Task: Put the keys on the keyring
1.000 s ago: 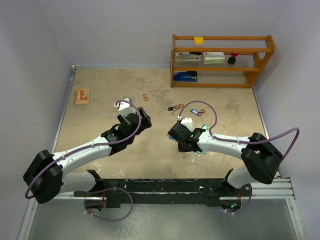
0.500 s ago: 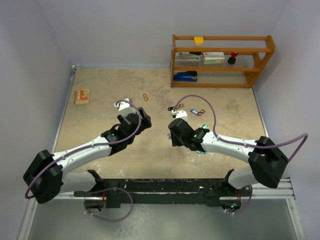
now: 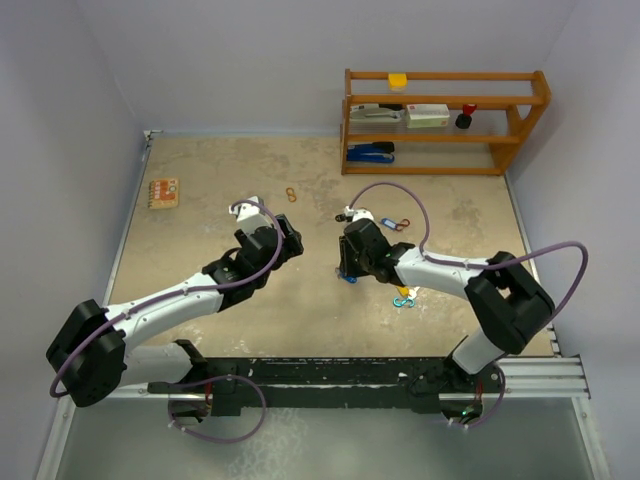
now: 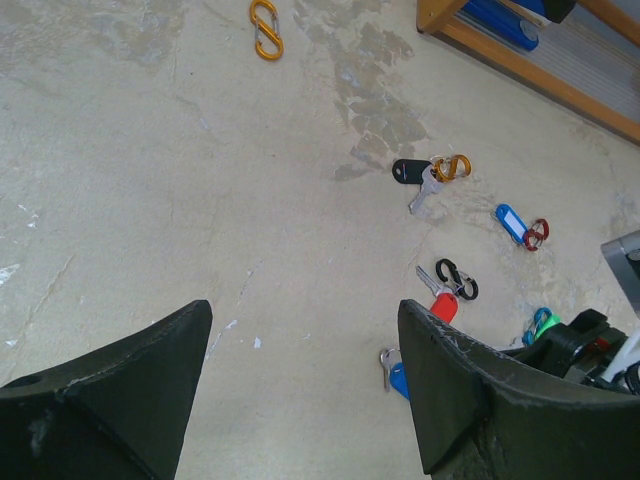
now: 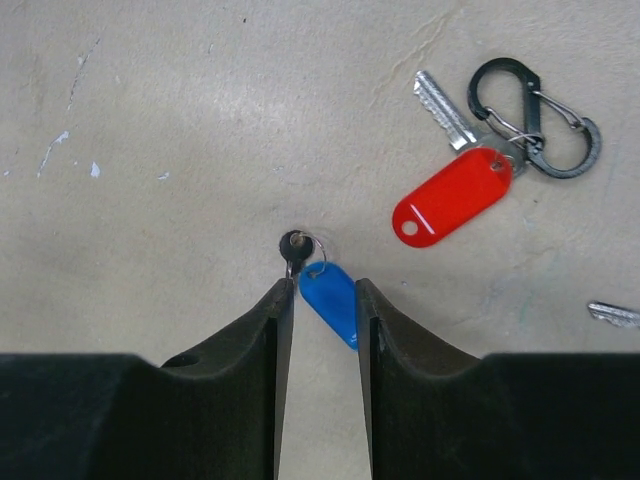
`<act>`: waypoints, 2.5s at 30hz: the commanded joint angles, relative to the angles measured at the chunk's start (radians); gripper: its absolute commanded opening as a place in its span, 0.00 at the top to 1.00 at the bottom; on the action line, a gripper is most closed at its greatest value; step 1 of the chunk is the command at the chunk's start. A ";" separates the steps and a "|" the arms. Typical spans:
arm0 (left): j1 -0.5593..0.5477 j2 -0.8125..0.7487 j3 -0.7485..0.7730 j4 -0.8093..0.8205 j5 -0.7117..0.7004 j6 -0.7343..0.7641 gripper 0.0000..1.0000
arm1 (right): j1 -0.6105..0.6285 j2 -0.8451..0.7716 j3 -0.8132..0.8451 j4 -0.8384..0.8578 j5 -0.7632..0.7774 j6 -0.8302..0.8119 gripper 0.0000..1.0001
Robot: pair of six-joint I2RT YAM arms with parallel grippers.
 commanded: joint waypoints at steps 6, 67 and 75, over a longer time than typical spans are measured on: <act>0.009 -0.011 0.007 0.032 -0.003 0.002 0.28 | -0.021 0.052 0.036 0.096 -0.070 -0.018 0.67; 0.017 0.002 0.023 0.019 -0.009 0.007 0.28 | 0.118 0.049 0.050 0.026 0.141 -0.075 0.64; 0.019 0.007 0.022 0.021 -0.007 0.006 0.28 | 0.158 0.109 0.076 -0.012 0.204 -0.058 0.66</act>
